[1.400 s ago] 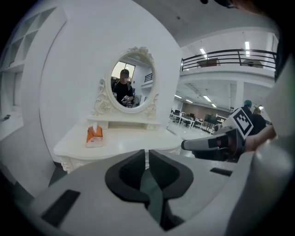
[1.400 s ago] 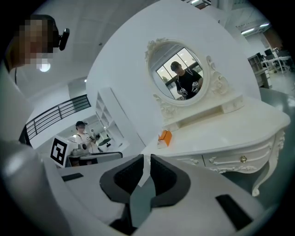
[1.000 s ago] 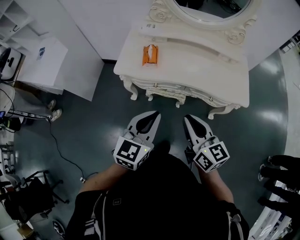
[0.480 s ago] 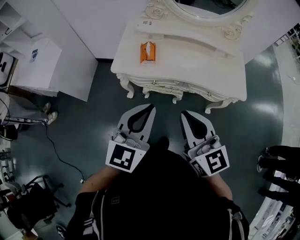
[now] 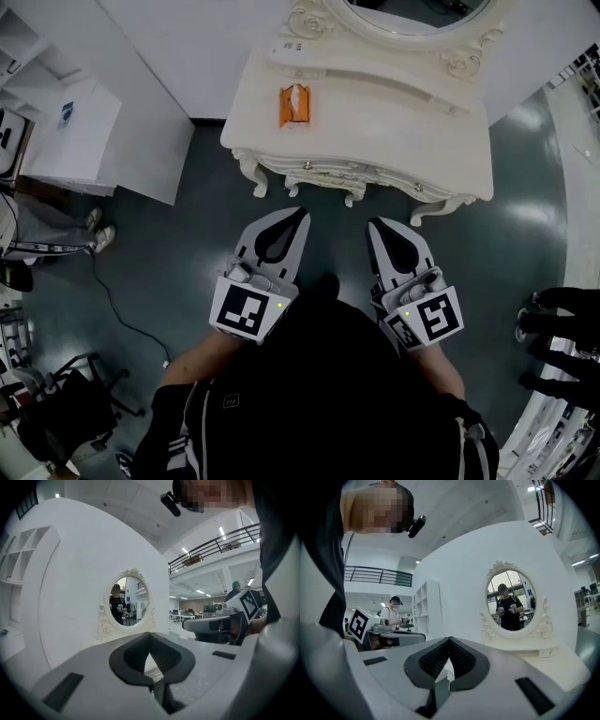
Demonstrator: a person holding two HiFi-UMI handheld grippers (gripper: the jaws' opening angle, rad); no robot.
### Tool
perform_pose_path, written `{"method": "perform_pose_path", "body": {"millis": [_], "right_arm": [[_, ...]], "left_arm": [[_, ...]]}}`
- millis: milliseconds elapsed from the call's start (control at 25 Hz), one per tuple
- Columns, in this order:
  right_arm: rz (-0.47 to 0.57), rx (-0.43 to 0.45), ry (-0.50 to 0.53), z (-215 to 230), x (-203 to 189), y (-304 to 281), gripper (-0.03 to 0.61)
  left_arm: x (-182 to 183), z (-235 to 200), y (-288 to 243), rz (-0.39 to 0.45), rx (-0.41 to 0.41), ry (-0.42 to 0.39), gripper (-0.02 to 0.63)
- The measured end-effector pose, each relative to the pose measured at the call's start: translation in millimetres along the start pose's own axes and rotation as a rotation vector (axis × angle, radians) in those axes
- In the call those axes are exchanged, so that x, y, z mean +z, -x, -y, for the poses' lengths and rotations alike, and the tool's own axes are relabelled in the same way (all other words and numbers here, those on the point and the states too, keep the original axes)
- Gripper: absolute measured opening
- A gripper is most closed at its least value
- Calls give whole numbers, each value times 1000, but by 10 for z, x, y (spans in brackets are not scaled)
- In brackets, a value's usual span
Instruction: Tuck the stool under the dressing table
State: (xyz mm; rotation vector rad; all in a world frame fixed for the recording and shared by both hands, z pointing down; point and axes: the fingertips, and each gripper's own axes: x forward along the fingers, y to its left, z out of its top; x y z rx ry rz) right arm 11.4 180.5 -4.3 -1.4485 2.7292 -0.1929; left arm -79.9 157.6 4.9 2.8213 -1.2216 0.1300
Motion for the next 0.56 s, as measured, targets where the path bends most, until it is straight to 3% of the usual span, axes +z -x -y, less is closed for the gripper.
{"method": "perform_pose_path", "body": {"millis": [560], "right_arm": [[-15,9,-6,-41,-66,-46,18]], "left_arm": [[-124,-25,22,-48,-14,15,5]]}}
